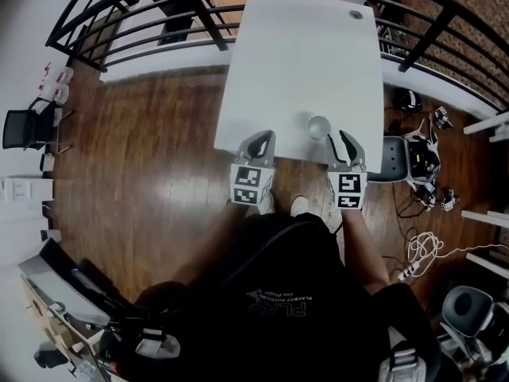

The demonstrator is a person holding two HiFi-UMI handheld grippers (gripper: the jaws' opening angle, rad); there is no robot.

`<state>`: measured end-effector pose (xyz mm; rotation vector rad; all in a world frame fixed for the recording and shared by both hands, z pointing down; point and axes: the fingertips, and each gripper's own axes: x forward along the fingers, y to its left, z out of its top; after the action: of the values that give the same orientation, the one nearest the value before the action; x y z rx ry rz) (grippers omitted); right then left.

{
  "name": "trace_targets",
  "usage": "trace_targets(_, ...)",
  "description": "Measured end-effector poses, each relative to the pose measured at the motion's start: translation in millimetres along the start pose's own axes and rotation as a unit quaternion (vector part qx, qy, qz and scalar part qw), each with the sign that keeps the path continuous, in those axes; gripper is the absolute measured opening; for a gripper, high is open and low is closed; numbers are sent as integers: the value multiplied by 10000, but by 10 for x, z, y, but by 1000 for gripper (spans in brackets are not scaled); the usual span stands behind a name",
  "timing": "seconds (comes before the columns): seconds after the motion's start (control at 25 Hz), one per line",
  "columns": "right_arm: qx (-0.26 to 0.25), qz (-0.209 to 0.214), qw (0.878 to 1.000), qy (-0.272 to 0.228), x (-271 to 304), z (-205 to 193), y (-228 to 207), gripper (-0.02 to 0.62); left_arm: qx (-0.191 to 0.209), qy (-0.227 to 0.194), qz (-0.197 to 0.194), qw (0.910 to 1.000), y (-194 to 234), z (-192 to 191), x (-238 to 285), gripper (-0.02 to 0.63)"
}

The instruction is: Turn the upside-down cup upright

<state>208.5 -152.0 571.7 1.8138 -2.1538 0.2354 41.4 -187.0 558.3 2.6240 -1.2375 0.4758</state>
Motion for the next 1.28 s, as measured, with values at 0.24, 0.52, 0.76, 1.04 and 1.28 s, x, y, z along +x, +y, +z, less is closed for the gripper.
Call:
trace_targets(0.24, -9, -88, 10000, -38, -132, -21, -140, 40, 21, -6, 83, 10000, -225, 8, -85, 0)
trace_targets(0.52, -26, 58, 9999, -91, -249, -30, -86, 14, -64, 27, 257, 9996, -316, -115, -291, 0)
trace_targets(0.76, -49, 44, 10000, -71, -323, -30, 110, 12, -111, 147, 297, 9994, -249, -238, -471, 0)
trace_targets(1.04, -126, -69, 9995, -274, -607, 37, 472, 12, -116, -30, 27, 9999, -264, -335, -701, 0)
trace_targets(1.28, -109, -340, 9988, -336, -935, 60, 862, 12, -202, -169, -126, 9996, -226, -526, -1139, 0)
